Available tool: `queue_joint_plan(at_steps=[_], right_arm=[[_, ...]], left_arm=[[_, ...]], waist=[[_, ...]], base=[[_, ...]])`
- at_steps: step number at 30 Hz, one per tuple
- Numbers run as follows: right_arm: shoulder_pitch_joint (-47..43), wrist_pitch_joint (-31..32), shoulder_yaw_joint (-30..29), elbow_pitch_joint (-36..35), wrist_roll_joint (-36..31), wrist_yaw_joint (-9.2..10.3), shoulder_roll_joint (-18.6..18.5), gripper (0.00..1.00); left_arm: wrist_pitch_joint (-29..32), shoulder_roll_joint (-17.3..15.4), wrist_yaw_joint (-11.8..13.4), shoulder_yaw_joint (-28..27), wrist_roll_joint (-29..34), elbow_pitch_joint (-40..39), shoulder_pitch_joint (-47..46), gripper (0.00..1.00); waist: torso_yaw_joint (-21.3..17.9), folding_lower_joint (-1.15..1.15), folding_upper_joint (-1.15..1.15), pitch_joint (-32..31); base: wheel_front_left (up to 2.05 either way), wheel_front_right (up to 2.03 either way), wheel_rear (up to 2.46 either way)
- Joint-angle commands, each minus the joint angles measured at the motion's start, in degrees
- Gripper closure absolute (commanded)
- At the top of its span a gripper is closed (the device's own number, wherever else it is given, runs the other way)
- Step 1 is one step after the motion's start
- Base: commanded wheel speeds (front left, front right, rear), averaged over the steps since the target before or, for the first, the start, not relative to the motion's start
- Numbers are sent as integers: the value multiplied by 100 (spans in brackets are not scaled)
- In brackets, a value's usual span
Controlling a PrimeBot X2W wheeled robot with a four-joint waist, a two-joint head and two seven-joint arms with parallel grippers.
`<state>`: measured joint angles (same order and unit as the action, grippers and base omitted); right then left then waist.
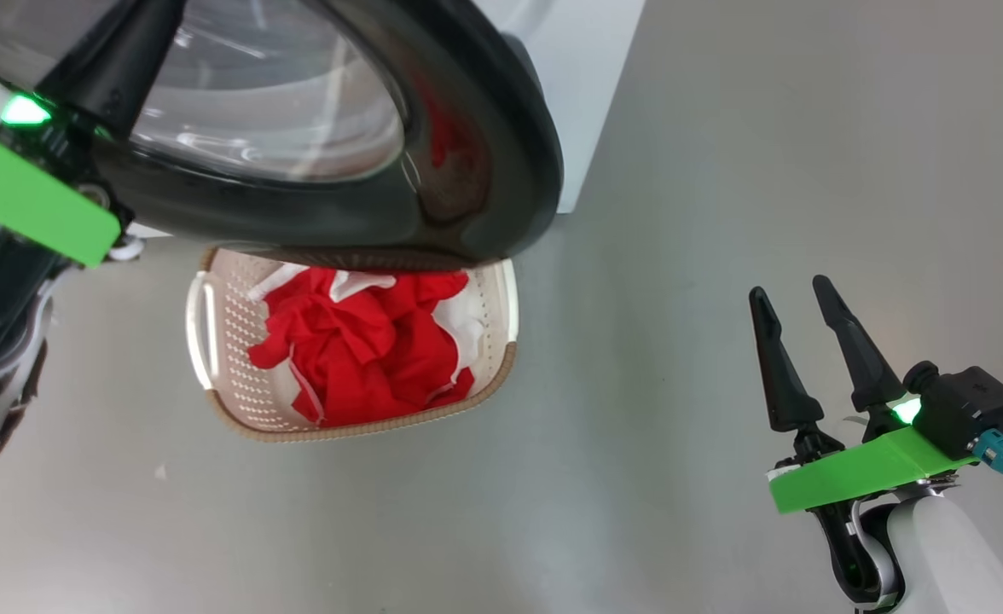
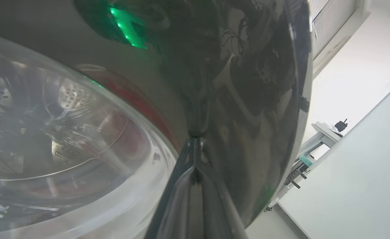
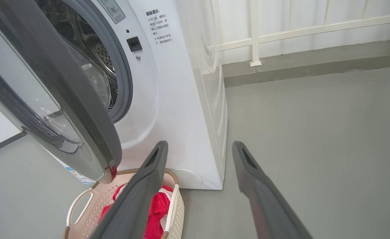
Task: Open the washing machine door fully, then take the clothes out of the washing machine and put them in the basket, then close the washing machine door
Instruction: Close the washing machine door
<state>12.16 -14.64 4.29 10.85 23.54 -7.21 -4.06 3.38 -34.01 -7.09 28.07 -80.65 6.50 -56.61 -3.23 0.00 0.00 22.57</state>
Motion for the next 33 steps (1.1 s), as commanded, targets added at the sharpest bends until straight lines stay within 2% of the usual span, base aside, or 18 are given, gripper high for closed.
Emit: queue_joint_plan(at_steps=[1,11,20,25,28,30,33], right_arm=[[90,-36,103,-152,-47,-28,14,0],[39,-36,73,-128,-87,-28,9,0],[-116,-36,94,-93,-105,-28,-111,0],[-254,-36,123,-55,-108,-28,-171,0],[-340,-36,128,-46,-104,-28,-228,0],[-411,-36,109,-42,-99,-28,-258,0],[-518,-36,96,-42,-100,-28,-295,0]], left_arm=[[-53,-314,-40,-201,-2,-76,-219,100],[-548,-500,-40,261,-207,20,-152,100],[-1074,-689,-40,529,-447,-112,458,100],[-1397,-771,-40,777,-472,-121,1046,78],[-1555,-767,-40,924,-481,-91,1396,52],[-1651,-713,-40,983,-498,-55,1600,26],[-1750,-653,-40,1088,-415,20,1897,7]], waist=[[-48,0,0,37],[18,0,0,-123],[197,0,0,-382],[262,0,0,-601],[316,0,0,-716],[365,0,0,-792],[423,0,0,-895]], base=[[0,0,0],[0,0,0],[0,0,0],[0,0,0],[0,0,0],[0,0,0],[0,0,0]])
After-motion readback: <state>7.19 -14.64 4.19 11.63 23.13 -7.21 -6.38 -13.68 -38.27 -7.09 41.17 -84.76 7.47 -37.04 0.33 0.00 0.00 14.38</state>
